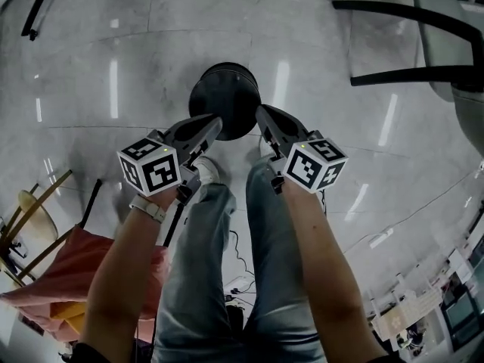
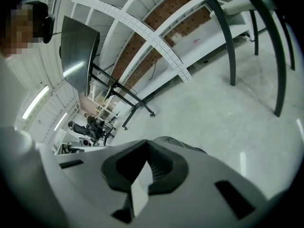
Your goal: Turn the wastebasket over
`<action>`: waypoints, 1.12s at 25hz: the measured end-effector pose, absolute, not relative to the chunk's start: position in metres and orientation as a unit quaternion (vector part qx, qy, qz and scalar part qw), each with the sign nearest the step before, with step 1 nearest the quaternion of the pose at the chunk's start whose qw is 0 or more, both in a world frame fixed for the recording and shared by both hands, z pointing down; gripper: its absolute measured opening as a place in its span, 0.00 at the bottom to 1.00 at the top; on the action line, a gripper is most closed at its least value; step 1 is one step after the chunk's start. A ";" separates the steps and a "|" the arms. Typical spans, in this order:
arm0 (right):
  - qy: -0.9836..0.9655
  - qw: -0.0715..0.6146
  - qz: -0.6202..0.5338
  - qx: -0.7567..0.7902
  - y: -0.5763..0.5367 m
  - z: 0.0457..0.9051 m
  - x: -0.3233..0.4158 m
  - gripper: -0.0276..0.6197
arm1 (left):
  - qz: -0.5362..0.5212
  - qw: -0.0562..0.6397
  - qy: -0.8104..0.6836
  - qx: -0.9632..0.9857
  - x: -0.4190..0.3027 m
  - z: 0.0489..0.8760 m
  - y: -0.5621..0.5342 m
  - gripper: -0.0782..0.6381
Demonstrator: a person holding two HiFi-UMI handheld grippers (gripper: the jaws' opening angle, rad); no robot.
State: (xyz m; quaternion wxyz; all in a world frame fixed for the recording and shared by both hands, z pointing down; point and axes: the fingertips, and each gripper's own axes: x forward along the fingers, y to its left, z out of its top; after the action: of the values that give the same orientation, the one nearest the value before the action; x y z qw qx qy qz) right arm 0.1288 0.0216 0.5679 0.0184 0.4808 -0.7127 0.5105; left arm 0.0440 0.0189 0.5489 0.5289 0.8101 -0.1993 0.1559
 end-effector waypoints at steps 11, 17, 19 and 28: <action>-0.763 0.041 0.423 0.487 0.036 0.401 0.111 0.06 | 0.113 0.463 -0.206 0.855 0.027 0.384 0.032 0.13; -0.786 0.039 0.371 0.492 0.037 0.288 0.107 0.06 | 0.093 0.402 -0.225 0.883 0.017 0.265 0.030 0.13; -0.792 0.035 0.355 0.496 0.036 0.252 0.106 0.06 | 0.091 0.377 -0.228 0.893 0.014 0.227 0.030 0.13; -0.813 0.024 0.299 0.499 0.049 0.103 0.105 0.06 | 0.073 0.286 -0.233 0.926 0.017 0.070 0.043 0.13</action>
State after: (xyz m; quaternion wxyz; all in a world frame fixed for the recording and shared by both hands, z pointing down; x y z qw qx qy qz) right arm 0.1055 0.0486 0.1033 0.0237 0.4993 -0.8127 0.2994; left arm 0.0167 0.0427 0.0698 0.2861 0.9265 -0.2334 0.0729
